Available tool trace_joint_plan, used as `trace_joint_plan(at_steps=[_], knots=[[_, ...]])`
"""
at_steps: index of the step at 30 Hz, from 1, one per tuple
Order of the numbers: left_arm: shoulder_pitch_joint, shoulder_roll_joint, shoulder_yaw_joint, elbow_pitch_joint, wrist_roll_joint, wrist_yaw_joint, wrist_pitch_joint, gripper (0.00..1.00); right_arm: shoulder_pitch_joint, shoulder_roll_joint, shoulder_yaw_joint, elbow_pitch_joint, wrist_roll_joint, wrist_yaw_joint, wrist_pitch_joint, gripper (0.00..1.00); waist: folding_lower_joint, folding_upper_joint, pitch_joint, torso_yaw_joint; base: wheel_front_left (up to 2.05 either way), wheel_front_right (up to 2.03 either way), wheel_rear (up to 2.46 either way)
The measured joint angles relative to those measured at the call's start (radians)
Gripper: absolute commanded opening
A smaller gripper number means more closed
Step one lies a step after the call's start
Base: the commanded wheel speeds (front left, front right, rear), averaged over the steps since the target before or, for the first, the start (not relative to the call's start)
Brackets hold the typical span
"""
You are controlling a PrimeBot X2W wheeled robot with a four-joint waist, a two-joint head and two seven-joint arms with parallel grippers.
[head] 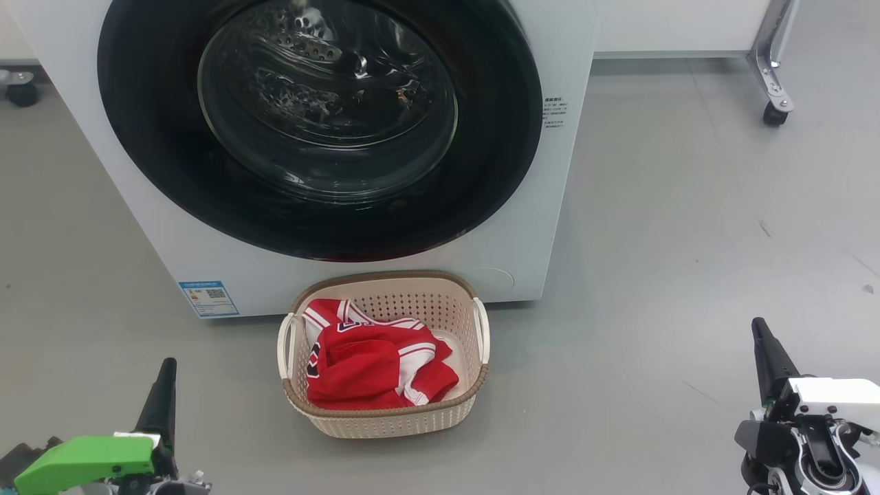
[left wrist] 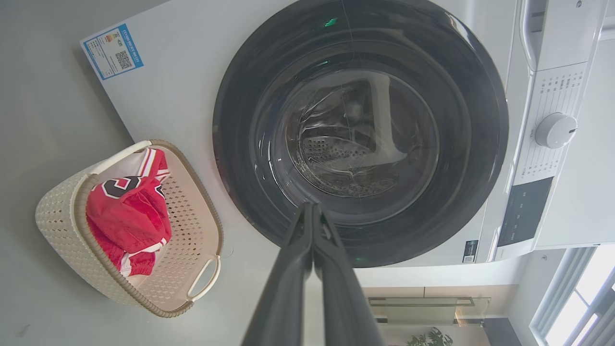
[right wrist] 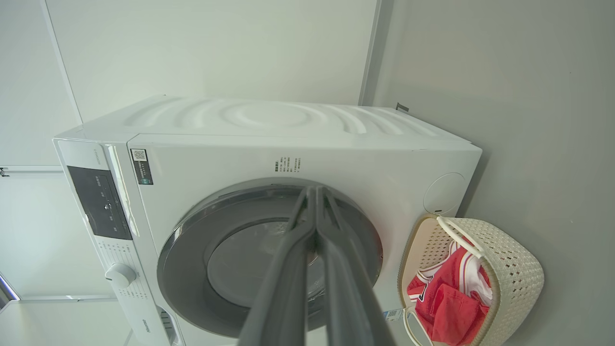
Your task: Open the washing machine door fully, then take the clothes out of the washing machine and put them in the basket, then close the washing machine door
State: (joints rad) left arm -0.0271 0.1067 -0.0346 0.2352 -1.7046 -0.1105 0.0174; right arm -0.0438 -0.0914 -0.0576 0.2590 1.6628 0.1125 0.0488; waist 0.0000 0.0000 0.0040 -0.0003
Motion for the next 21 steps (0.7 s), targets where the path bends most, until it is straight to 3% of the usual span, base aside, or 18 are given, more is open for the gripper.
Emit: trace_joint_plan(at_steps=[21], knots=[[-0.005, 0.0, 0.002, 0.016, 0.0, -0.002, 0.001, 0.0, -0.009, 0.001, -0.002, 0.008, 0.0, 0.001, 0.0, 0.0, 0.0, 0.0, -0.001, 0.0, 0.0, 0.0, 0.0]])
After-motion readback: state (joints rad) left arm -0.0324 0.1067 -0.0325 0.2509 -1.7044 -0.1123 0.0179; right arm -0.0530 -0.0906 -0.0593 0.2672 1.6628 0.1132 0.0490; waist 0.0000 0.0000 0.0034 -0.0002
